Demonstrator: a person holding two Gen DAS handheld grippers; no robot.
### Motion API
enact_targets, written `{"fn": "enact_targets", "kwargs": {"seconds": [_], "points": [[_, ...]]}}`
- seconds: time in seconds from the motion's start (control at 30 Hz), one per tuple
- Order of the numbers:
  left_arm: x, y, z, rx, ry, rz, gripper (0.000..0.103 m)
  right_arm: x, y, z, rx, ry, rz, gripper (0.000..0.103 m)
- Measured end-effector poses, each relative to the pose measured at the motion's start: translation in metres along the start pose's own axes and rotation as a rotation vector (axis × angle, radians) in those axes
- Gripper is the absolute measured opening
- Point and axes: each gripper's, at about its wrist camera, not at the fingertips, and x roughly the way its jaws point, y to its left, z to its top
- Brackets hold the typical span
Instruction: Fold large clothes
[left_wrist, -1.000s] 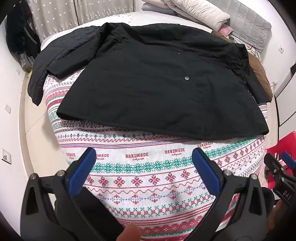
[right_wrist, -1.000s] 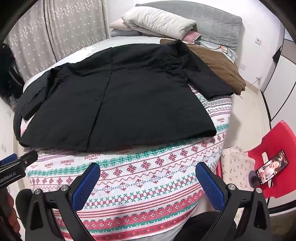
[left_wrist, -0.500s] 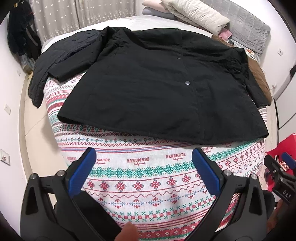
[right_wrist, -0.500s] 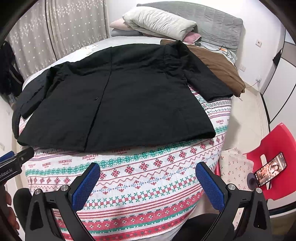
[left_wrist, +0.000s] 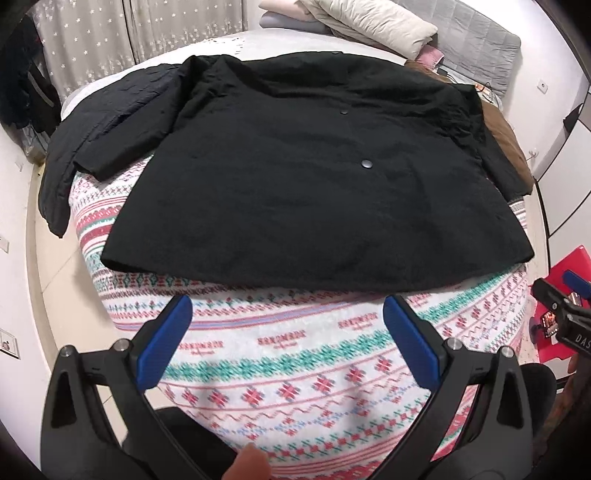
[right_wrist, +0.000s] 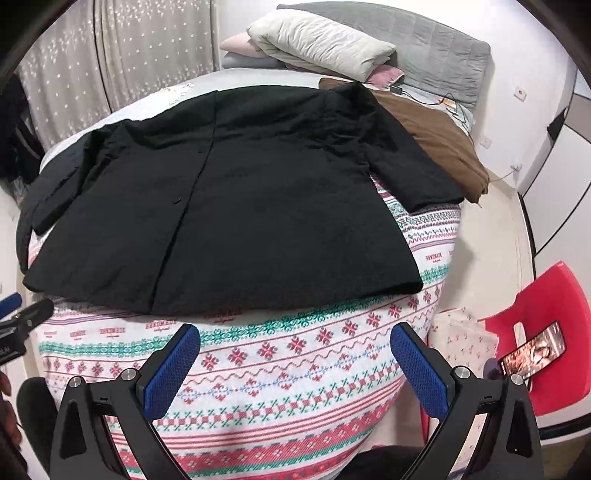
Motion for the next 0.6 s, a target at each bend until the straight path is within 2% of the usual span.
{"fn": "enact_targets", "kwargs": {"seconds": [0.27,0.43,0.6], "points": [[0.014,0.021,0.022,0.018,-0.007,0.011,0.103,0.027,-0.010,0.020,-0.030,0.038,0.018,0.103],[0.036,0.039,0.041,0.033,0.028,0.007,0.103,0.053,-0.025,0.038,-0.023,0.072,0.026,0.103],[0.061,0.055,0.058,0.076,0.051,0.086,0.103,0.083,-0.049,0.059,-0.022,0.115,0.017,0.103]]}}
